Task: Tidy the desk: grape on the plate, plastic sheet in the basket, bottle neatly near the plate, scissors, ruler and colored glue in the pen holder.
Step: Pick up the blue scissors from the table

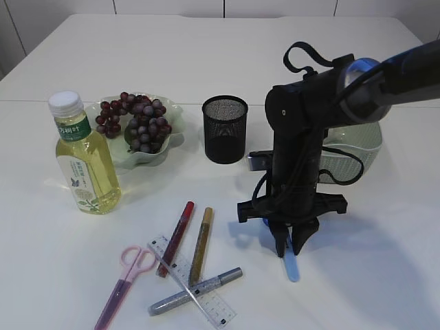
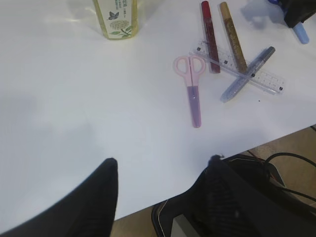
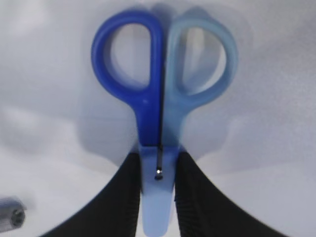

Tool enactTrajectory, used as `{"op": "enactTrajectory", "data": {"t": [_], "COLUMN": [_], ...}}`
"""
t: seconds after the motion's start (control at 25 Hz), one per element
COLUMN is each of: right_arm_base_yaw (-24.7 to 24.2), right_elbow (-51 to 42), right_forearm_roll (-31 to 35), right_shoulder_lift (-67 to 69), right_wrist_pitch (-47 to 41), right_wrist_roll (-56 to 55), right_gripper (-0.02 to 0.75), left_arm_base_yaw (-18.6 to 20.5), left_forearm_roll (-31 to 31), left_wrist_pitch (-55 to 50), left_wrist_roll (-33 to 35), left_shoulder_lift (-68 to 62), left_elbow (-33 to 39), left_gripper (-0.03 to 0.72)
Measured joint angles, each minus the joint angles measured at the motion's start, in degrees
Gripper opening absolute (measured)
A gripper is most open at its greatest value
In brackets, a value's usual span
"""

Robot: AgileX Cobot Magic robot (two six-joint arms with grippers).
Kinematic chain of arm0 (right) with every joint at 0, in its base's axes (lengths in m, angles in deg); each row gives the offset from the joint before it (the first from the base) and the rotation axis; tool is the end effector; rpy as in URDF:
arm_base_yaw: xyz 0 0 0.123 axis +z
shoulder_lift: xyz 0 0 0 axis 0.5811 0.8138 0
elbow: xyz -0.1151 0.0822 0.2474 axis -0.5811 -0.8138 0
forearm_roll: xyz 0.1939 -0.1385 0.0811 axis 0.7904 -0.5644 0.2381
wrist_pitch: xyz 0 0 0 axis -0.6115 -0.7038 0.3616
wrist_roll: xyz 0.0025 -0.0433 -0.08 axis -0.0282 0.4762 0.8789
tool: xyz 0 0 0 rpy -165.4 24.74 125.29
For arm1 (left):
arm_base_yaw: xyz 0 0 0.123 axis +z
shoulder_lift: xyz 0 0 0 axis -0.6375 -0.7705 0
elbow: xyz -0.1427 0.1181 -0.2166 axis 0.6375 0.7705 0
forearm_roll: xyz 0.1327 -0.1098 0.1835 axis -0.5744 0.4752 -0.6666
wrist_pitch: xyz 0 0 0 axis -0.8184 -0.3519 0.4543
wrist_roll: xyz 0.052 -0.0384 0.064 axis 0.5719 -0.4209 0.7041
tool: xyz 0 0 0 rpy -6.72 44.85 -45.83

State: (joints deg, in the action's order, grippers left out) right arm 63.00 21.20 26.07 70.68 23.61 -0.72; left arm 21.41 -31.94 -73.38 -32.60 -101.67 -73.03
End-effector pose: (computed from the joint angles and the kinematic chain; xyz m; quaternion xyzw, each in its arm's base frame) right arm 0.3446 0.1858 0.1198 0.0339 -0.9969 -0.0017 0.0716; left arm 0.1062 -0.0437 0.3512 0.1520 0.9441 -0.0926 0.2775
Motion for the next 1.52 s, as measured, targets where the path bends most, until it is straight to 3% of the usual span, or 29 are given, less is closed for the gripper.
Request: {"op": "enactTrajectory", "data": {"t": [0.48, 1.04, 1.52], "right_arm_base_yaw": [0.0, 0.0, 0.0], "right_elbow": [0.0, 0.0, -0.1], "right_forearm_roll": [3.4, 5.4, 3.6], "right_shoulder_lift": [0.1, -5.5, -17.1], "right_wrist_pitch": [-3.5, -1.8, 12.7], "right_wrist_roll": [16.5, 21.8, 22.9], "right_gripper": [0.194, 0.193, 0.192], "left_arm_base_yaw": [0.0, 0.0, 0.0], "left_forearm_roll": [0.0, 0.1, 0.2], "left_wrist_pitch": [-0.3, -1.4, -1.4], "left_wrist_roll": [0.0, 0.0, 0.0], "left_shoulder_lift": [0.0, 0.0, 0.0], "left_elbow": [0.0, 0.0, 0.0], "left_gripper": [0.415, 0.414, 0.379]}}
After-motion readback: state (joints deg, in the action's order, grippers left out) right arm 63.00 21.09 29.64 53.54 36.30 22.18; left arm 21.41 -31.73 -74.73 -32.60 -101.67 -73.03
